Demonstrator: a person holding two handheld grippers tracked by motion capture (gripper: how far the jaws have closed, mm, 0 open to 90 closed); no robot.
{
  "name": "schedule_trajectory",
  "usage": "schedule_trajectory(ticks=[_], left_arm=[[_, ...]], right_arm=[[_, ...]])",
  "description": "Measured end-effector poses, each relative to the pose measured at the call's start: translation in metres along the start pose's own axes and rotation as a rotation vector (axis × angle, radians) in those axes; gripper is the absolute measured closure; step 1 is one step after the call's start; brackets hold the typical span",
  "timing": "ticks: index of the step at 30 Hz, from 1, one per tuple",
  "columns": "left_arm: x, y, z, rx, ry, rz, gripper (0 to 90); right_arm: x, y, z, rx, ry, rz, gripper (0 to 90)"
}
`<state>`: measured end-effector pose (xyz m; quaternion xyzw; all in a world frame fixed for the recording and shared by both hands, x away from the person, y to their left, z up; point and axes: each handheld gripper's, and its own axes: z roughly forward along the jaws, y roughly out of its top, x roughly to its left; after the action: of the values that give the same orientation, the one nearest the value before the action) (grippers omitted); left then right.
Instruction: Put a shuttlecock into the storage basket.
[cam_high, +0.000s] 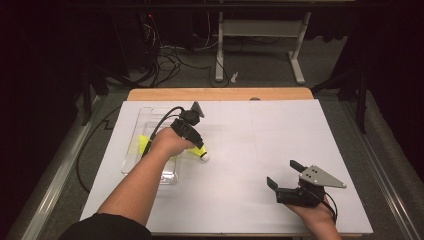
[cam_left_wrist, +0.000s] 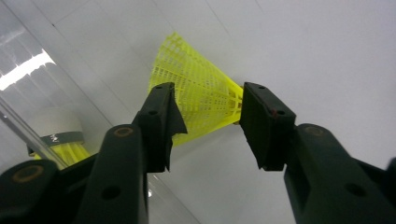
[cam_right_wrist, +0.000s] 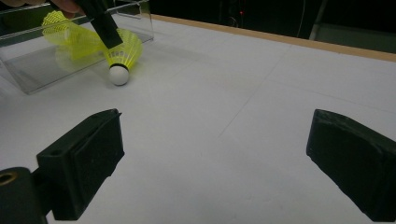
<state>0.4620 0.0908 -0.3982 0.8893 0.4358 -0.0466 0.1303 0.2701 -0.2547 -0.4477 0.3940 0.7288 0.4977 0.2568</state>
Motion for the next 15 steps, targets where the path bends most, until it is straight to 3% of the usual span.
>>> schedule_trajectory(ticks=[5, 15], left_arm=[[-0.0023, -0.0006, 0.0026, 0.019, 0.012, 0.022, 65.0], [0.0005, -0.0037, 0.0016, 0.028, 0.007, 0.021, 75.3]], right_arm=[[0.0000, 0.0003, -0.0005, -0.002, -0.001, 0.002, 4.6], [-0.0001, 0.0004, -0.0005, -0.003, -0.002, 0.001, 4.7]])
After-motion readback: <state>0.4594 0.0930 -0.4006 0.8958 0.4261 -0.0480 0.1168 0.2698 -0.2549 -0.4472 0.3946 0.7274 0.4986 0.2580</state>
